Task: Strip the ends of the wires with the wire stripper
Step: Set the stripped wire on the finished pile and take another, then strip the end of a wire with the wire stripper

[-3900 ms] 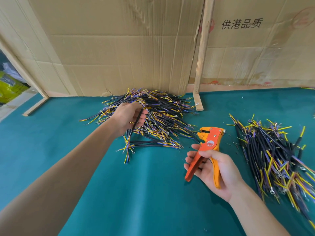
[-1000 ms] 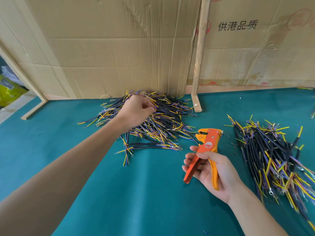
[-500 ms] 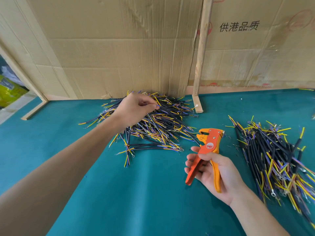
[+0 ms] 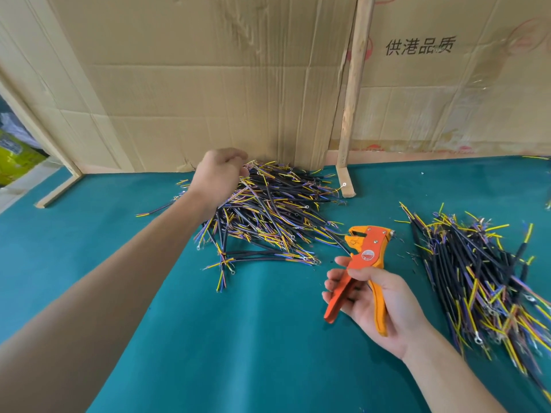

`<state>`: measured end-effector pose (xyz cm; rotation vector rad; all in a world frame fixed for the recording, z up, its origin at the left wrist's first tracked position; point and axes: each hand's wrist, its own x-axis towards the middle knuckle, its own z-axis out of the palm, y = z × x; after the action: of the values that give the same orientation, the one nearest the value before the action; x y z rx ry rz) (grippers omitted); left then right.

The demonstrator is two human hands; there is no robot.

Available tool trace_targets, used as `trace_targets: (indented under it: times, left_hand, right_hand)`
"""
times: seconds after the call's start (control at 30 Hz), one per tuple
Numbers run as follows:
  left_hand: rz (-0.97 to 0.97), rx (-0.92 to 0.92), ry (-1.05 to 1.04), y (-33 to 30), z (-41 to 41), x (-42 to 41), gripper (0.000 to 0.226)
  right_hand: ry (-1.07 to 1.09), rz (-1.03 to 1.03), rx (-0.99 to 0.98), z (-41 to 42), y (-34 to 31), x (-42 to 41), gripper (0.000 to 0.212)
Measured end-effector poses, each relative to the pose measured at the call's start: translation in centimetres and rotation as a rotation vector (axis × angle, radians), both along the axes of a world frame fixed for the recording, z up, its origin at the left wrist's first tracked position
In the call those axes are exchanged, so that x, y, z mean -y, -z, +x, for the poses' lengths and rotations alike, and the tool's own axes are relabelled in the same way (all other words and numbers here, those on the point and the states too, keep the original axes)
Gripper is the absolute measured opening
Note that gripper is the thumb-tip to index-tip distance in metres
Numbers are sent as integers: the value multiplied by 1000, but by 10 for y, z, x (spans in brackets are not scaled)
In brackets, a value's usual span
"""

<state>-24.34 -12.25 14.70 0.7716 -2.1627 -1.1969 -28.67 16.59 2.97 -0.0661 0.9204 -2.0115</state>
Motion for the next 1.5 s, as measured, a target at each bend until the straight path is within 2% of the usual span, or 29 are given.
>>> trace_targets:
  times: [0.07, 0.13, 0.23, 0.3, 0.37, 0.43, 0.53, 0.67, 0.83, 1.07, 1.17, 1.27, 1.4, 1.5]
  left_hand:
    - [-167, 4, -19, 3, 7, -6, 30]
    - [-185, -61, -9, 5, 18, -20, 30]
    - [36, -184, 93, 25, 31, -59, 30]
    - [217, -190, 144, 56, 36, -93, 35]
    - [288, -141, 179, 90, 38, -124, 37]
    - [244, -89, 195, 114, 38, -144, 39]
    - [159, -136, 185, 126, 39, -154, 42]
    - [-16, -170, 142, 134, 42, -156, 26]
    - [-18, -141, 103, 139, 36, -154, 21]
    - [-28, -155, 57, 141, 39, -157, 14]
    - [-110, -179, 11, 139, 42, -161, 16]
    - [-288, -105, -7, 138, 44, -166, 10]
    - [-517, 18, 3, 135, 49, -171, 22]
    - [-496, 35, 28, 135, 54, -169, 35]
  right_hand:
    - [4, 5, 2, 0, 1, 0, 58]
    - [4, 8, 6, 0, 0, 0, 58]
    - [6, 14, 1, 1, 0, -1, 56]
    - [11, 34, -3, 1, 1, 0, 56]
    - [8, 43, -15, 1, 0, 0, 57]
    - [-2, 35, -39, 1, 1, 0, 58]
    - [-27, 13, -76, 0, 3, 0, 60]
    - [-62, -22, -110, -2, 5, -1, 53]
    - [-85, -53, -143, -2, 6, -2, 53]
    - [-131, 10, -246, 1, 4, 0, 48]
    - [-125, 12, -249, 2, 4, -1, 45]
    - [-132, 10, -253, 0, 4, -2, 47]
    - [-111, -7, -224, -1, 5, -4, 47]
    - [-89, -17, -212, -1, 6, -4, 49]
